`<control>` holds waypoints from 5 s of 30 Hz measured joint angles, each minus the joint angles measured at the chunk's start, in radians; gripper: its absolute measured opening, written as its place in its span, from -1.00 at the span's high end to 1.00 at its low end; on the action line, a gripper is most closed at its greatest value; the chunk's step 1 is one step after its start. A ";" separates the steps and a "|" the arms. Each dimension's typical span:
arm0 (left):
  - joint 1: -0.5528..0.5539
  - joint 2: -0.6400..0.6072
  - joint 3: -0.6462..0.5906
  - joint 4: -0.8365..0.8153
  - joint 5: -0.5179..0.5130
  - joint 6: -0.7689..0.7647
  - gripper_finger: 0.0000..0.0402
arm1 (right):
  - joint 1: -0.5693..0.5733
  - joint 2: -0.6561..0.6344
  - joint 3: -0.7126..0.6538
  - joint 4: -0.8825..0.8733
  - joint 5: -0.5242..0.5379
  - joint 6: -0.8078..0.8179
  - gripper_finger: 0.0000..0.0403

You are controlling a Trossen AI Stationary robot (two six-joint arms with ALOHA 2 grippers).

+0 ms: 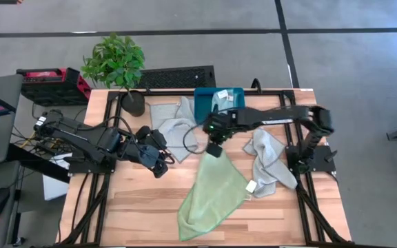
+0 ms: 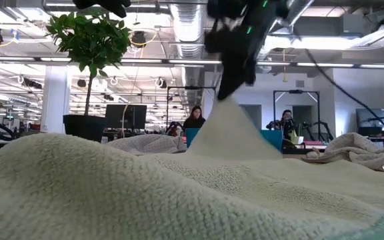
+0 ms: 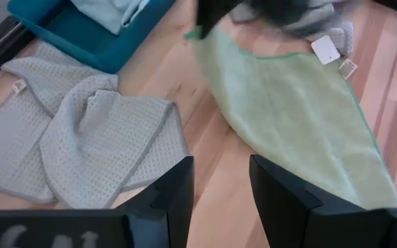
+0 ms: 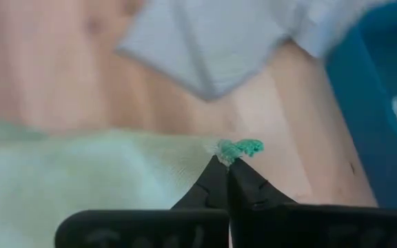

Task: Fold microfiber towels
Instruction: Fold the green towel

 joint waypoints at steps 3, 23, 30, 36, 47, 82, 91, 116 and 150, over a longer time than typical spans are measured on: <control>0.007 -0.001 -0.015 0.035 0.004 -0.015 0.34 | 0.068 -0.080 0.000 -0.045 -0.002 -0.071 0.97; 0.221 0.000 -0.440 1.064 0.322 0.576 0.34 | 0.318 -0.293 0.001 -0.047 -0.105 -0.238 0.97; 0.256 0.026 -0.447 1.092 0.411 0.623 0.34 | 0.363 -0.293 0.001 -0.047 -0.105 -0.236 0.97; 0.249 0.166 -0.449 1.112 0.527 0.649 0.34 | 0.380 -0.293 0.037 -0.067 -0.106 -0.180 0.97; 0.263 0.415 -0.436 1.094 0.738 0.390 0.34 | 0.372 -0.292 0.054 -0.091 -0.106 -0.128 0.97; 0.237 0.665 -0.391 1.296 0.372 0.561 0.34 | 0.370 -0.291 0.053 -0.086 -0.105 -0.121 0.97; 0.235 0.684 -0.388 1.283 0.380 0.593 0.37 | 0.357 -0.291 0.052 -0.095 -0.105 -0.119 0.97; 0.234 0.249 -0.397 0.691 0.332 0.567 1.00 | 0.318 -0.294 0.052 -0.339 -0.053 -0.015 0.97; 0.207 -0.276 -0.055 0.412 -0.212 0.856 1.00 | 0.156 -0.396 0.128 -0.449 0.897 0.147 0.97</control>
